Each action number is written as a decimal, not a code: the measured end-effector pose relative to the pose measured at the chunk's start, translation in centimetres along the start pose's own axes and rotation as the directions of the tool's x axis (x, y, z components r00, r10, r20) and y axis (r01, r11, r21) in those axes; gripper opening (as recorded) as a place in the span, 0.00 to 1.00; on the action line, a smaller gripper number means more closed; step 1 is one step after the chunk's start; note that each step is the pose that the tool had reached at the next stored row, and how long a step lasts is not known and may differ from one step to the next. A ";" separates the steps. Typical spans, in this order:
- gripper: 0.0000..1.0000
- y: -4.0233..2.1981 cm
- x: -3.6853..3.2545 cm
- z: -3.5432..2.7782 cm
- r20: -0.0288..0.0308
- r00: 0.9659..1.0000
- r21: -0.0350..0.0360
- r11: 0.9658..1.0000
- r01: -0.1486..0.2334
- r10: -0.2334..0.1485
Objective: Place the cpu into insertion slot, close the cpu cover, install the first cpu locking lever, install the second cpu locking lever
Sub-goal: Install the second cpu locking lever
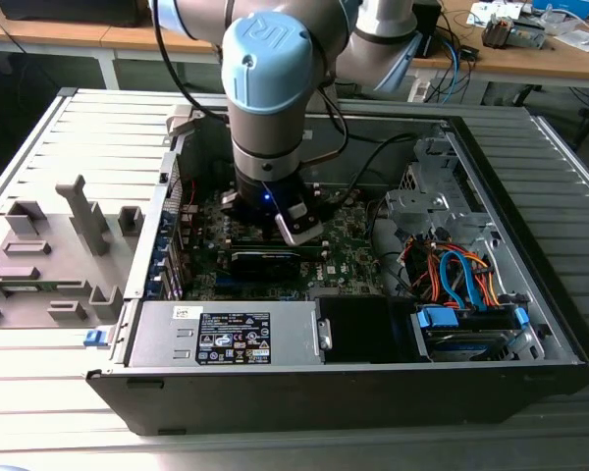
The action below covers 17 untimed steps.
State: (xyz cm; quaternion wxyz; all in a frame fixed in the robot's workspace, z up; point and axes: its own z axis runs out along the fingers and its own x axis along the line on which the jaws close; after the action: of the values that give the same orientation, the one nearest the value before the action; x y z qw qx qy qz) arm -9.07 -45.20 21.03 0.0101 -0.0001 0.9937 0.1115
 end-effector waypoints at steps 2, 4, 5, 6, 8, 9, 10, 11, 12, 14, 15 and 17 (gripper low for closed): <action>0.11 -0.05 0.15 0.06 -0.001 1.000 -0.004 1.000 0.002 -0.002; 0.11 -0.08 0.27 0.10 -0.001 1.000 -0.007 1.000 0.004 -0.004; 0.11 -0.11 0.37 0.14 -0.001 1.000 -0.010 1.000 0.005 -0.005; 0.11 -0.16 0.63 0.19 -0.002 1.000 -0.016 1.000 0.007 -0.007; 0.11 -0.21 0.89 0.23 -0.002 1.000 -0.018 1.000 0.009 -0.009; 0.11 -0.24 1.07 0.28 -0.002 1.000 -0.019 1.000 0.011 -0.011; 0.11 -0.25 1.15 0.31 -0.002 1.000 -0.019 1.000 0.011 -0.011; 0.11 -0.26 1.20 0.32 -0.003 1.000 -0.019 1.000 0.012 -0.012; 0.11 -0.28 1.30 0.35 -0.003 1.000 -0.019 1.000 0.013 -0.013; 0.11 -0.29 1.40 0.39 -0.003 1.000 -0.020 1.000 0.014 -0.014; 0.11 -0.30 1.50 0.42 -0.003 1.000 -0.021 1.000 0.015 -0.015; 0.11 -0.31 1.71 0.48 -0.004 1.000 -0.024 1.000 0.018 -0.018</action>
State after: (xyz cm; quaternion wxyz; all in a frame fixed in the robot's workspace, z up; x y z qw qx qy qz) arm -10.77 -45.40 20.45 0.0091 -0.0092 0.9923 0.1232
